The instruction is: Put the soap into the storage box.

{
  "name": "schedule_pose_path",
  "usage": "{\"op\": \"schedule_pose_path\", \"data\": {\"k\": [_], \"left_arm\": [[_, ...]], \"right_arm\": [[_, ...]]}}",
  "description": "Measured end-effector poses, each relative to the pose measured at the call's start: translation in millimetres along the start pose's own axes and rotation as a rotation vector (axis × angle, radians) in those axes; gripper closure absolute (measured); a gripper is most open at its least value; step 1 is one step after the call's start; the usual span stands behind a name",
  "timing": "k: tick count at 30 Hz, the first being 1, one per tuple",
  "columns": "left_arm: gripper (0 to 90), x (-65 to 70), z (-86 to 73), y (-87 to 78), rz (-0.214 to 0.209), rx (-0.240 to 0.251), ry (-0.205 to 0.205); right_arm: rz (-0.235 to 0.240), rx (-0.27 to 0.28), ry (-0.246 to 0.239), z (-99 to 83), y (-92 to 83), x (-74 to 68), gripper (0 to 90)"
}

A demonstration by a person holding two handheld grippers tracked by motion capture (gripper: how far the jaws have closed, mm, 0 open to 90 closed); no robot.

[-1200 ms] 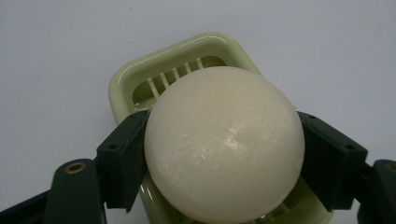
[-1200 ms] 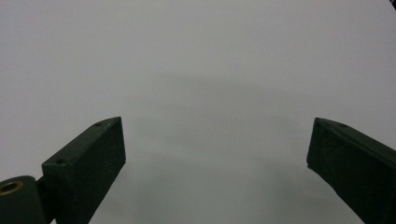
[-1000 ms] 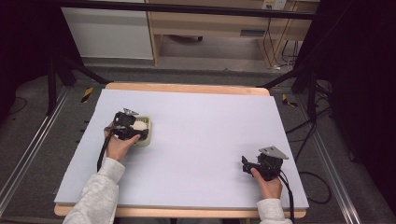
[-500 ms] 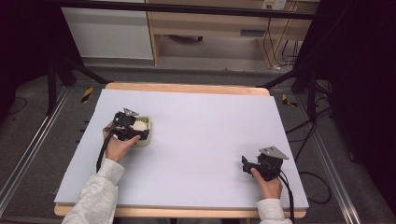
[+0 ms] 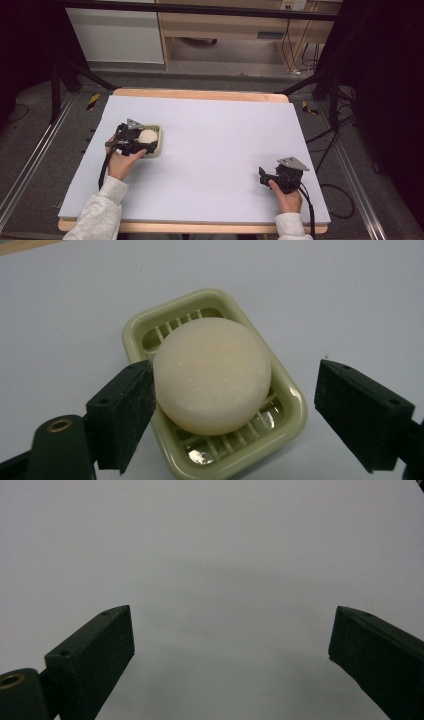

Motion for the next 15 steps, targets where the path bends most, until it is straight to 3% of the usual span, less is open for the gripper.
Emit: {"op": "schedule_pose_path", "data": {"k": [7,15], "left_arm": [[19.8,3.4,-10.4,-17.6,-0.002,0.051,0.004],[21.8,-5.0,-34.4,-35.2,-0.009,0.099,-0.01]], "right_arm": [[-0.003,0.007,-0.002,0.0,-0.4,-0.1,4.9],[-0.004,0.012,-0.001,-0.2,-1.1,0.9,4.9]]}}
Point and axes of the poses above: each handheld gripper's, and its own axes: y roughly forward along the jaws, z roughly out of its top, x roughly to its right, the point moved 2 cm from there along y, roughly forward along the jaws, and after that the axes turned 3 degrees about x, right-handed, at the moved point
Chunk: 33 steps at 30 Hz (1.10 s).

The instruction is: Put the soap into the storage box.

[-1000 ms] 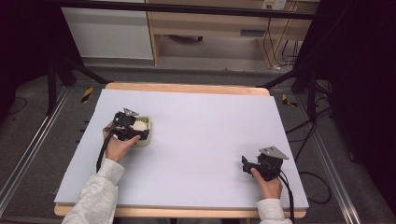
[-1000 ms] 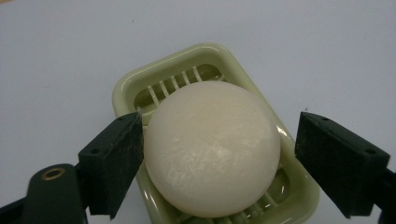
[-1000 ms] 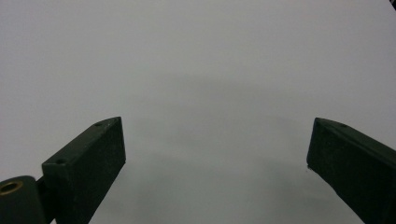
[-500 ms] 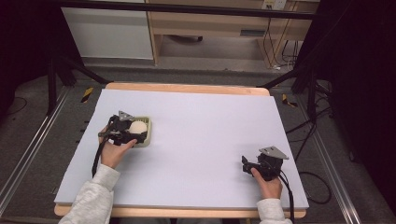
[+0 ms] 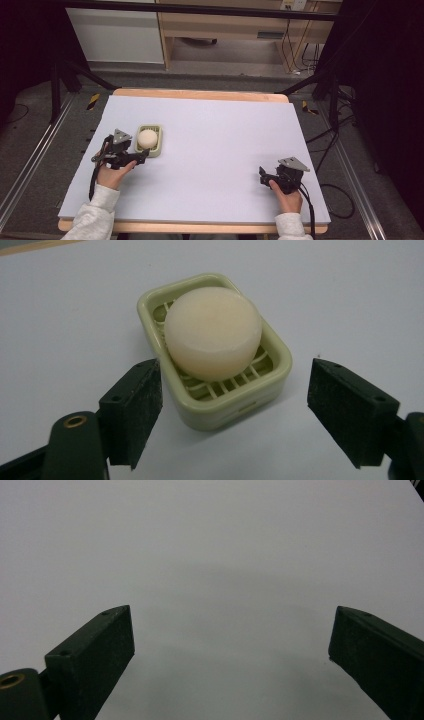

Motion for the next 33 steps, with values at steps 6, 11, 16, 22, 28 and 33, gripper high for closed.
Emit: {"op": "schedule_pose_path", "data": {"k": [6,11,16,22,28,33], "left_arm": [[21.9,-5.8,-15.2,-12.8,0.019,0.014,-0.03],[21.9,-11.2,-32.0,-19.6,0.027,0.008,-0.059],[21.3,-16.7,-46.8,-25.8,0.031,0.01,-0.067],[21.0,-21.5,-56.8,-34.0,0.032,0.027,-0.074],[20.3,-27.0,-70.1,-41.3,0.041,0.011,-0.083],[19.9,-33.6,-75.4,-47.7,0.056,0.011,-0.09]], "right_arm": [[0.002,0.006,0.006,0.0,-0.3,-0.1,4.8],[0.004,0.008,0.011,0.0,-0.8,0.3,4.8],[0.007,0.008,0.017,0.0,-0.9,0.6,4.7],[0.007,0.015,0.021,-0.1,-1.3,1.6,4.6],[0.012,0.012,0.029,-0.1,-1.0,2.4,4.5],[0.013,0.013,0.038,-0.2,-1.3,2.6,4.5]]}}
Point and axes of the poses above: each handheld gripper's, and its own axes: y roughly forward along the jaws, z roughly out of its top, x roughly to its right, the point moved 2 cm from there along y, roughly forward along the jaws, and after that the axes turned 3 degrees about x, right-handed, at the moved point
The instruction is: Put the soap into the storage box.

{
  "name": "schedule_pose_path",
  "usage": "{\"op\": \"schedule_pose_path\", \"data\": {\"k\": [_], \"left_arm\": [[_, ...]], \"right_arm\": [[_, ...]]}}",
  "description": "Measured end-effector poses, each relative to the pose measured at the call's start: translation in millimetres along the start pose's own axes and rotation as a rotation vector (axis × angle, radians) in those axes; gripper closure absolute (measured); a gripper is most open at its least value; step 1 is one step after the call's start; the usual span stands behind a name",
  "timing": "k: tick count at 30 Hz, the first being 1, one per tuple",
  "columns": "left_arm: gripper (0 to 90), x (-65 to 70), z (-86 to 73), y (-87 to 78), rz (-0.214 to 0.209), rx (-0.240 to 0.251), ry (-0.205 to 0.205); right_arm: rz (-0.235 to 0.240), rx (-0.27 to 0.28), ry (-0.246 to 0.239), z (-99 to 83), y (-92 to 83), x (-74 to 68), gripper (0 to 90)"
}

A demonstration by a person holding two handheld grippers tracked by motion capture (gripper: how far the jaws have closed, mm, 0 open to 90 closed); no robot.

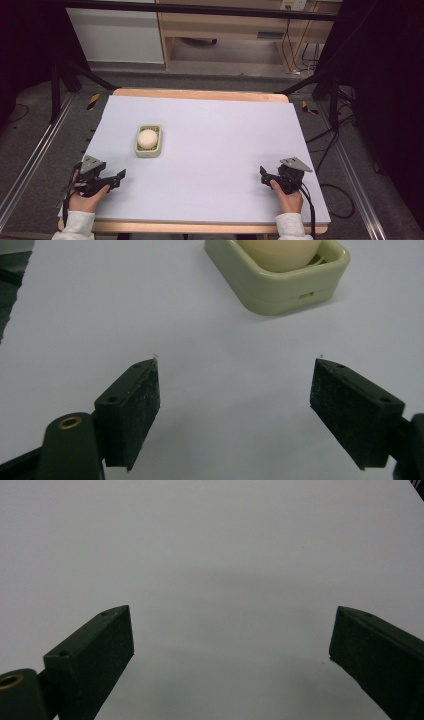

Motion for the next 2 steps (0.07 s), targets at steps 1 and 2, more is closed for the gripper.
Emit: {"op": "schedule_pose_path", "data": {"k": [1,2], "left_arm": [[19.8,-1.0,-0.8,-0.5,0.001,-0.002,-0.002],[19.8,-1.9,-1.5,-0.4,0.005,-0.003,-0.002]], "right_arm": [[0.003,-0.001,0.002,0.0,0.0,0.2,4.5],[0.003,-0.001,0.001,0.1,0.1,0.5,4.5]]}}
Point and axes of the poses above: each handheld gripper's, and its own axes: y roughly forward along the jaws, z roughly out of its top, x roughly to its right, the point moved 2 cm from there along y, roughly forward along the jaws, and after that the axes turned 3 degrees about x, right-handed, at the moved point
